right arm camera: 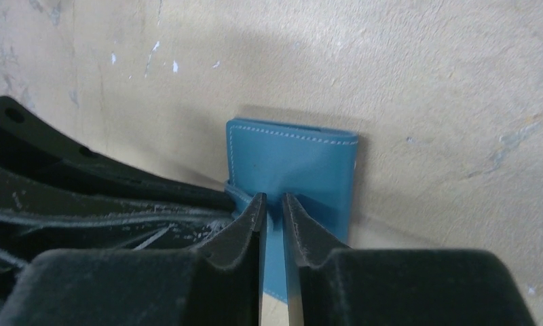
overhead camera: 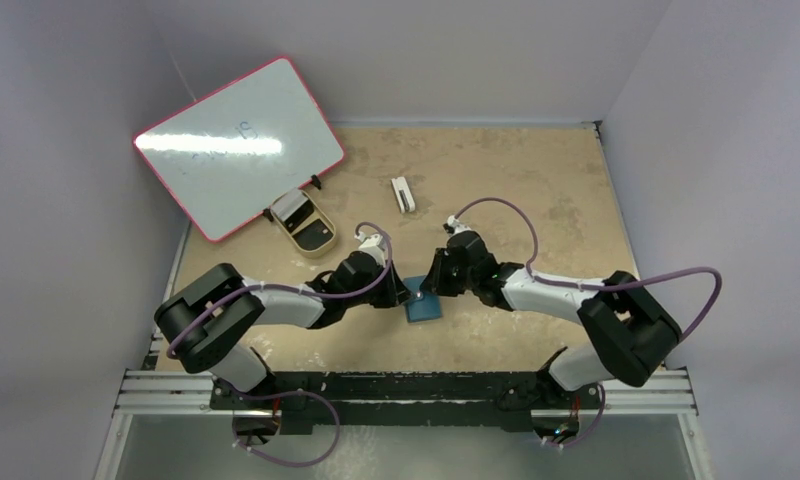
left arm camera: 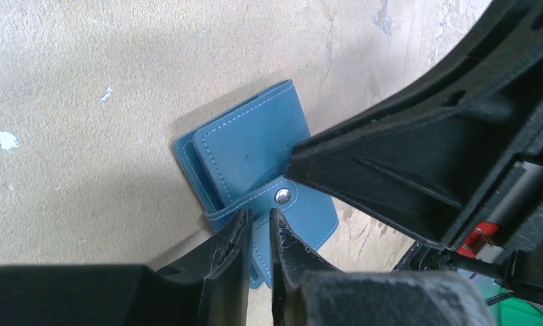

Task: Put the credit cards into the card holder
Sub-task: Close the card holder at the center of the board.

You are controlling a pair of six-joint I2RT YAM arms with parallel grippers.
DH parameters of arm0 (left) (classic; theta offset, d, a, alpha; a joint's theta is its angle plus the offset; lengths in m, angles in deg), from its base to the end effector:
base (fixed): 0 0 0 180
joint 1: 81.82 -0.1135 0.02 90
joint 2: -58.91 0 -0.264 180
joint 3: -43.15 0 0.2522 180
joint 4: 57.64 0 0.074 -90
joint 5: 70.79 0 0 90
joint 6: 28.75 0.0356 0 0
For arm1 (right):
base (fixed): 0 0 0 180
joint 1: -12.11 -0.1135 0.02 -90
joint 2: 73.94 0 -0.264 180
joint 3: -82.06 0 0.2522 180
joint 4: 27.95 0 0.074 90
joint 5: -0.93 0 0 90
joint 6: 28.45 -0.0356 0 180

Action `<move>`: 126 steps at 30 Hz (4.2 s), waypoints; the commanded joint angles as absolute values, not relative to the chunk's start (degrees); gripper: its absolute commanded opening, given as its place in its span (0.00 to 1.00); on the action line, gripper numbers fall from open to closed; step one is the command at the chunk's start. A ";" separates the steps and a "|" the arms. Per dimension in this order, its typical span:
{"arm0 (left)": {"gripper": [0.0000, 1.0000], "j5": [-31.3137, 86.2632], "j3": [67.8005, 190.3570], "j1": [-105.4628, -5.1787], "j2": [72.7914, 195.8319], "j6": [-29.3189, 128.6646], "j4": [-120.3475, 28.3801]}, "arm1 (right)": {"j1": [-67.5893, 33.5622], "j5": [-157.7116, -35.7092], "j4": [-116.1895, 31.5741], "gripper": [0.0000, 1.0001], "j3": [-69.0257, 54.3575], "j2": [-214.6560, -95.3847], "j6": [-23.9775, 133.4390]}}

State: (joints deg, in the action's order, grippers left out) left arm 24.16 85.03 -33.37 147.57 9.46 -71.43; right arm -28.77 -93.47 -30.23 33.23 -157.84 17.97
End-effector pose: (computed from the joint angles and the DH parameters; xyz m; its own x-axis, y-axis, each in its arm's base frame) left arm 0.1823 -0.2103 0.1340 -0.8469 -0.2246 -0.4819 0.2071 0.6954 -0.6881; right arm 0.2140 0.1889 0.1647 -0.8139 0.2045 -0.5438 -0.1899 0.7909 0.5817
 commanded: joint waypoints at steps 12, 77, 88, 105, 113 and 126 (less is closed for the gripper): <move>0.11 21.60 87.78 -33.13 148.67 11.30 -69.68 | -29.28 -95.36 -33.54 0.21 34.07 -151.93 16.12; 0.00 22.00 90.15 -33.11 148.47 8.12 -67.06 | -29.28 -95.06 -33.98 0.00 32.53 -155.42 14.28; 0.00 22.03 90.83 -33.04 151.41 10.00 -67.74 | -29.28 -97.77 -31.21 0.11 34.21 -155.76 13.36; 0.00 22.20 89.94 -32.87 151.37 9.61 -68.35 | -29.22 -96.84 -30.26 0.15 32.68 -159.85 14.08; 0.00 22.45 89.06 -32.74 149.61 6.84 -70.51 | -29.20 -96.14 -29.49 0.00 34.43 -157.33 15.27; 0.11 15.65 96.94 -32.93 146.03 11.38 -57.25 | -29.20 -93.55 -31.94 0.00 34.55 -153.41 16.23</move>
State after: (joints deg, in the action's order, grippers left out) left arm 17.54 92.15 -32.98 144.81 8.19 -59.43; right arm -28.86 -95.59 -31.47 33.95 -156.00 15.74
